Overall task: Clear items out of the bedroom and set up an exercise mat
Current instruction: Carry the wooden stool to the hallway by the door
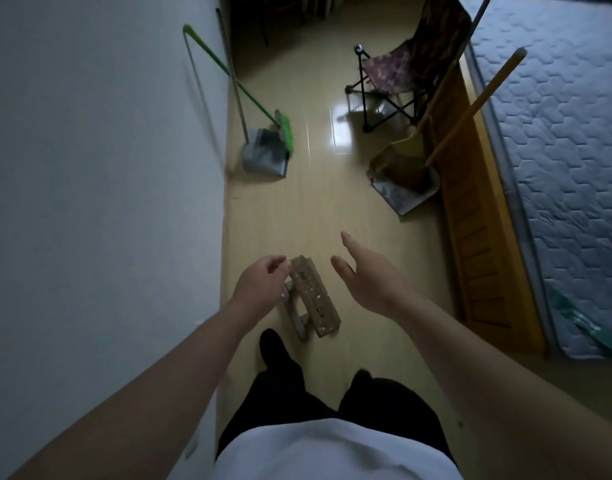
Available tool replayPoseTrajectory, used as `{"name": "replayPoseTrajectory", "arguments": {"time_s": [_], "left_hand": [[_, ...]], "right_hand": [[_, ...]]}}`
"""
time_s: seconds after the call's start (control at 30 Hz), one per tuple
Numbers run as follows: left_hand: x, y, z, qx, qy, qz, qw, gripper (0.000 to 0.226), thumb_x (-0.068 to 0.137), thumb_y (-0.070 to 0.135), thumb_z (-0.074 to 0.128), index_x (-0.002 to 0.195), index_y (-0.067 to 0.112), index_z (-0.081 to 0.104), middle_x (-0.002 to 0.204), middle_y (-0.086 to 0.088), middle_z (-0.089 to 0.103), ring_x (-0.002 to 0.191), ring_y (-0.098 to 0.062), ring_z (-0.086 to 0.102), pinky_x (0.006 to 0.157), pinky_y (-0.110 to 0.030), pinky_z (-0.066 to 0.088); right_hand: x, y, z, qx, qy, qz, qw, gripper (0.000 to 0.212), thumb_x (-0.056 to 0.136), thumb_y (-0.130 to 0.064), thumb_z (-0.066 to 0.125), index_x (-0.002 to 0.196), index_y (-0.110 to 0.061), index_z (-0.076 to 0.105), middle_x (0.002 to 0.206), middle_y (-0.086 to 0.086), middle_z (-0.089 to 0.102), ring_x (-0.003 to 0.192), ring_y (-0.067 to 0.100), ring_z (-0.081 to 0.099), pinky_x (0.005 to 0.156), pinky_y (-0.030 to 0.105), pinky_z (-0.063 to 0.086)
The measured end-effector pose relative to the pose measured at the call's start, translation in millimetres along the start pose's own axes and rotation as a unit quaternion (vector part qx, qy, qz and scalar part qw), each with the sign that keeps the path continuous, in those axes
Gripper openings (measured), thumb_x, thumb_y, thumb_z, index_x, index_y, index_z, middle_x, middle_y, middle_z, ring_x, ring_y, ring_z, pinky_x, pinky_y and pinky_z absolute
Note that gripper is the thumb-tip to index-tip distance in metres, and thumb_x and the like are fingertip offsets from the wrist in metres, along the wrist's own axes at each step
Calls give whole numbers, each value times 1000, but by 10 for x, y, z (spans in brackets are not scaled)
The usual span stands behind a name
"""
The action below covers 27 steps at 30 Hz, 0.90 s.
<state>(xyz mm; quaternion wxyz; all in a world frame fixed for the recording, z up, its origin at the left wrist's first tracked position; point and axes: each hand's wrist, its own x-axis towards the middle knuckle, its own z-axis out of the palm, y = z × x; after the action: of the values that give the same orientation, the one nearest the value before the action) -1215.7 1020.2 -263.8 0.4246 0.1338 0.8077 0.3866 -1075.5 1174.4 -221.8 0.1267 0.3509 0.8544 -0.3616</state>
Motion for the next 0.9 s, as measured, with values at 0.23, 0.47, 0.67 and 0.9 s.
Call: {"name": "replayPoseTrajectory", "arguments": {"time_s": [0.23,0.47,0.67,0.9], "left_hand": [[917,-108,266,-66,-12,-114,991,26,98,39,57,118,23,63,106,5,65,103,-16,63,98,-42,52],[1801,-854,896,-149,-1,-247,958,14,96,38,59,97,25,61,100,1,66,105,-24,65,95,-45,54],[2528,-1865,1546,-159,-7,-307,938,26,94,43,61,110,22,65,102,1,69,100,-21,66,91,-43,56],[3223,-2826,2143,-146,11,-362,921,34,87,46,64,113,25,59,111,-1,68,104,-23,64,96,-46,52]], "right_hand": [[990,362,339,79,-74,76,991,63,103,-49,40,158,-24,23,157,2,40,142,20,40,113,36,35],[1925,1076,1086,200,-114,171,958,54,105,-39,45,153,-18,37,151,1,48,137,17,45,101,25,35],[2551,1915,2117,233,-139,237,933,53,104,-37,47,148,-9,43,145,1,52,135,18,47,111,30,36],[3094,2747,3218,254,-150,310,904,55,101,-43,47,146,-12,48,138,5,59,127,24,55,109,43,43]]}}
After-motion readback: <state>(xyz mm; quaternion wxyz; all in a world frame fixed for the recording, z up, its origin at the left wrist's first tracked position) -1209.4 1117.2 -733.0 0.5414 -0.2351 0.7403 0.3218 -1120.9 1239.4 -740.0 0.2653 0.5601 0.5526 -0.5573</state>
